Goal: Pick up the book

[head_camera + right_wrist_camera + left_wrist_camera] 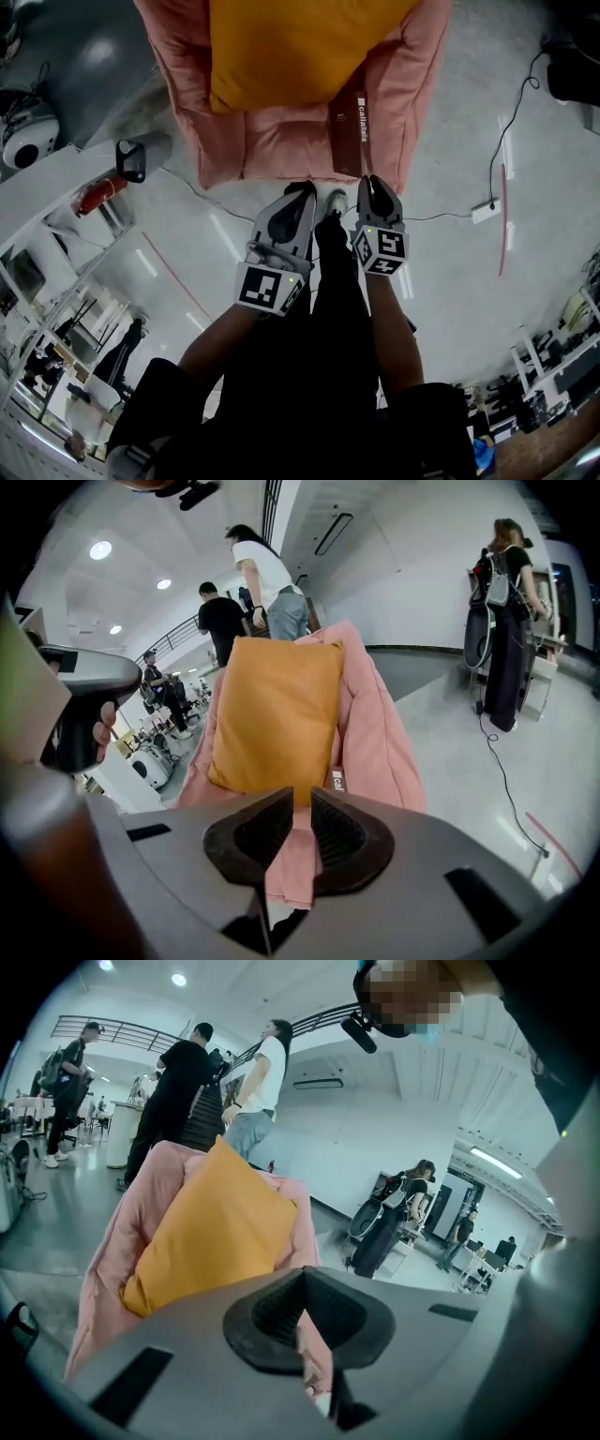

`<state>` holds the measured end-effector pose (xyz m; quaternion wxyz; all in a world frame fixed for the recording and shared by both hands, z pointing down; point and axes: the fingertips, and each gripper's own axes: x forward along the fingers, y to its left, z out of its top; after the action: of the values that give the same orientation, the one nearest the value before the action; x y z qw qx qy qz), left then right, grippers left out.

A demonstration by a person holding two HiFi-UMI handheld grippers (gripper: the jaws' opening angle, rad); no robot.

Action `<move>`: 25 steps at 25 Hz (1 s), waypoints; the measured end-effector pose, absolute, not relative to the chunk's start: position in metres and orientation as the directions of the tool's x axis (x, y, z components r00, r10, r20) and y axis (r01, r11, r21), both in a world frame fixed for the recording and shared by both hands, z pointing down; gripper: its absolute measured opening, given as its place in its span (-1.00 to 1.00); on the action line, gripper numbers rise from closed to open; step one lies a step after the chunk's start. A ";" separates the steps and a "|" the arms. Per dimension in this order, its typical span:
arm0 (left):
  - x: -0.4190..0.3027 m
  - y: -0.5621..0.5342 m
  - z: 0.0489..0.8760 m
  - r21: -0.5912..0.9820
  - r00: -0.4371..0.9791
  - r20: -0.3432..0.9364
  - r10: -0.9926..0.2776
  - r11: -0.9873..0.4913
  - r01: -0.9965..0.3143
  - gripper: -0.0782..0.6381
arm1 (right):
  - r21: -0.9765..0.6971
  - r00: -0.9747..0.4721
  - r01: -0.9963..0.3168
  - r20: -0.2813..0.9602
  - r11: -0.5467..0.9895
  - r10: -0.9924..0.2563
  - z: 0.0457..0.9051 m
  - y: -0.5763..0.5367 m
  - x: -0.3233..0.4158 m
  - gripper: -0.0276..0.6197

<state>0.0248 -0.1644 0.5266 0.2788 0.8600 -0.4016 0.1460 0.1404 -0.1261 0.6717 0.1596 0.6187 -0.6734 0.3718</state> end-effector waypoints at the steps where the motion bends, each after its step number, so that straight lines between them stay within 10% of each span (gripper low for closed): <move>1: 0.025 -0.165 0.530 0.364 0.634 0.476 -0.609 -0.520 -0.773 -0.76 | -0.304 -0.183 -0.952 0.679 -0.045 -0.711 0.677 -0.126 0.141 -0.74; 25: 0.023 -0.173 0.595 0.366 0.620 0.510 -0.596 -0.502 -0.784 -0.76 | -0.308 -0.208 -0.948 0.793 -0.083 -0.572 0.782 -0.110 0.141 -0.42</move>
<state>0.0232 -0.1734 0.5946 0.2915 0.8515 -0.4050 0.1609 0.1410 -0.1100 0.7823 0.2146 0.5917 -0.6421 0.4376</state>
